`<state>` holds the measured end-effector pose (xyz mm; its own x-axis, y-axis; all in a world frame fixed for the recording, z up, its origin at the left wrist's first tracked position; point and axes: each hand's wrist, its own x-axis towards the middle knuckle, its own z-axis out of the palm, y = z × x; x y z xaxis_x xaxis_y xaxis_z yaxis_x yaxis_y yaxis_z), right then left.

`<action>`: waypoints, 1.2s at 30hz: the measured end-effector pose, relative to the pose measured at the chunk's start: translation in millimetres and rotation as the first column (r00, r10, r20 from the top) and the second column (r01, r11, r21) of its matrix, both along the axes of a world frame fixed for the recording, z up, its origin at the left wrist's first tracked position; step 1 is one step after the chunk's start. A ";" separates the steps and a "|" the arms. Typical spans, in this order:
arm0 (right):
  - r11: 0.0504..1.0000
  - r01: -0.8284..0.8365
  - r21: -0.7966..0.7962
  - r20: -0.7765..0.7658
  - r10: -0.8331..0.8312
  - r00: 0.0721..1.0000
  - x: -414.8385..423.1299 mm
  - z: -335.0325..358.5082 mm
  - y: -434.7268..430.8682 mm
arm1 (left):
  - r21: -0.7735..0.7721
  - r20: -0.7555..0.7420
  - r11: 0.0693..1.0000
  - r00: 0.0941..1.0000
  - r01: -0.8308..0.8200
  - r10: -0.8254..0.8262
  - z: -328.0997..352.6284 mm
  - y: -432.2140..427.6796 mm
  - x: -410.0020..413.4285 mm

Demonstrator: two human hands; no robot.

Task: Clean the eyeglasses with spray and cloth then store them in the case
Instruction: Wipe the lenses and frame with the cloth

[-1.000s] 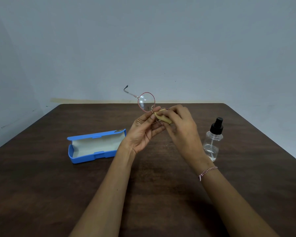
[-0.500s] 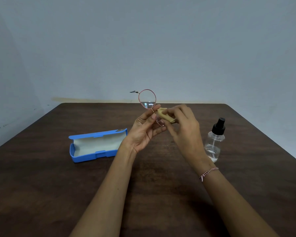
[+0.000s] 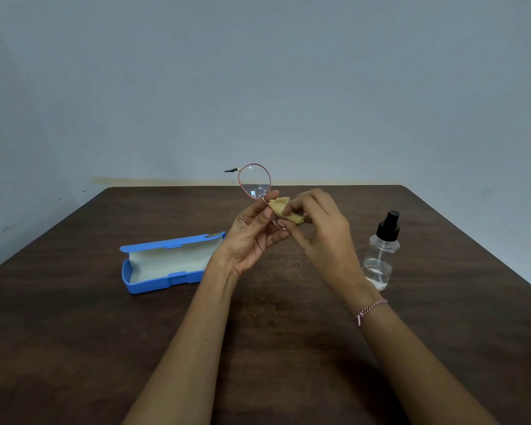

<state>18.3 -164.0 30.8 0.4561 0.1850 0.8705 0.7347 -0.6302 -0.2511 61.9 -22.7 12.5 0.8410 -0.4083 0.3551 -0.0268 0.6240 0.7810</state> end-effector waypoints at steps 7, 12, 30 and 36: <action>1.000 -0.013 0.006 0.001 0.013 1.000 -1.6 0.4 1.4 | -0.013 0.002 1.000 1.000 0.005 -0.005 -1.2 0.6 0.0; 0.999 -0.042 0.023 0.012 0.042 0.999 -1.7 -0.9 3.4 | -0.011 0.011 1.000 1.000 -0.018 0.018 -2.8 3.2 1.8; 0.987 0.160 -0.033 0.050 -0.158 0.986 4.9 -1.2 -6.0 | 0.087 0.082 0.996 0.996 0.016 -0.024 -0.8 5.3 1.7; 0.985 0.113 -0.127 0.071 -0.105 0.992 0.1 -0.2 1.9 | 0.072 0.082 0.997 0.997 0.009 -0.015 -1.2 6.2 2.4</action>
<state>18.4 -162.1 30.7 0.4244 0.2515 0.8699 0.6717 -0.7316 -0.1162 64.3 -16.4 11.3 0.8052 -0.4449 0.3921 -0.0856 0.5670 0.8193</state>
